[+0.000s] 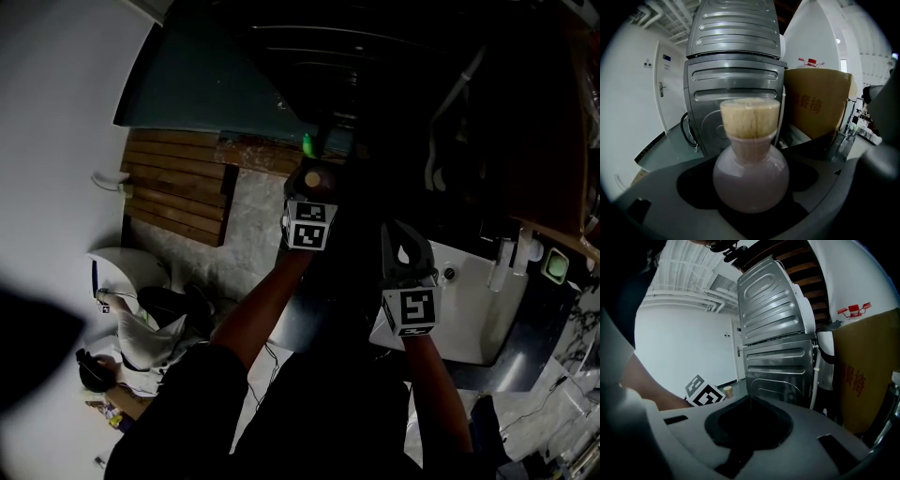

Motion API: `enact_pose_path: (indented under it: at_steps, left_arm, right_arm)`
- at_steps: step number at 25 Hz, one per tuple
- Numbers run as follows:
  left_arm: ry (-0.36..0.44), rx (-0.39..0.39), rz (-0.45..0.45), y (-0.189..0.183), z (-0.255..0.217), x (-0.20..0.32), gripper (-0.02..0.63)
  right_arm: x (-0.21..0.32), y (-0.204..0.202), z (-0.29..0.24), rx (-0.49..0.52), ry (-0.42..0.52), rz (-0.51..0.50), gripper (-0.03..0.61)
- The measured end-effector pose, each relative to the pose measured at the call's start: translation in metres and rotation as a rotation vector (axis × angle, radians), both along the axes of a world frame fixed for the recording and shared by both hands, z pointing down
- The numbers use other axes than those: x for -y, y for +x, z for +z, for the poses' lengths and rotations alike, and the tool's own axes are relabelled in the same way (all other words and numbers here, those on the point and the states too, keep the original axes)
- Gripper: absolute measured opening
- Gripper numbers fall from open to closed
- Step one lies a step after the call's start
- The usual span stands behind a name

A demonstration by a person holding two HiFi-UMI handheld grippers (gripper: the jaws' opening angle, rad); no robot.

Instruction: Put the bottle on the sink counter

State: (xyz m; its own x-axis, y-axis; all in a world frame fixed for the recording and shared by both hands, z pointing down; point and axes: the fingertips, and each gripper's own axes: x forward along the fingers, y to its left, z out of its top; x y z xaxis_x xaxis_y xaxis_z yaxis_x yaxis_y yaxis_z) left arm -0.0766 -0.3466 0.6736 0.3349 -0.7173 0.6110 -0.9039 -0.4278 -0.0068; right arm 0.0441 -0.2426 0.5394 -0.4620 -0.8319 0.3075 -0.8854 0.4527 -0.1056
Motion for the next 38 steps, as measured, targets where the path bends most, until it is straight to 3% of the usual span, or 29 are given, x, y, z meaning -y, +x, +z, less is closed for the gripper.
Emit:
enact_pose_path:
  at_steps: [14,32,38]
  left_arm:
    - [-0.049,0.064,0.028,0.004,0.015,-0.003,0.405]
    - [-0.032,0.016,0.027,-0.006,0.004,-0.019,0.405]
    - [0.018,-0.031,0.003,-0.011,-0.020,-0.039,0.405]
  right_arm:
    - [-0.008,0.003,0.002,-0.020,0.001,-0.009,0.038]
    - [-0.027,0.001,-0.008,-0.038,0.017,-0.033,0.038]
    - [-0.049,0.006,-0.008,-0.036,0.008,-0.031,0.038]
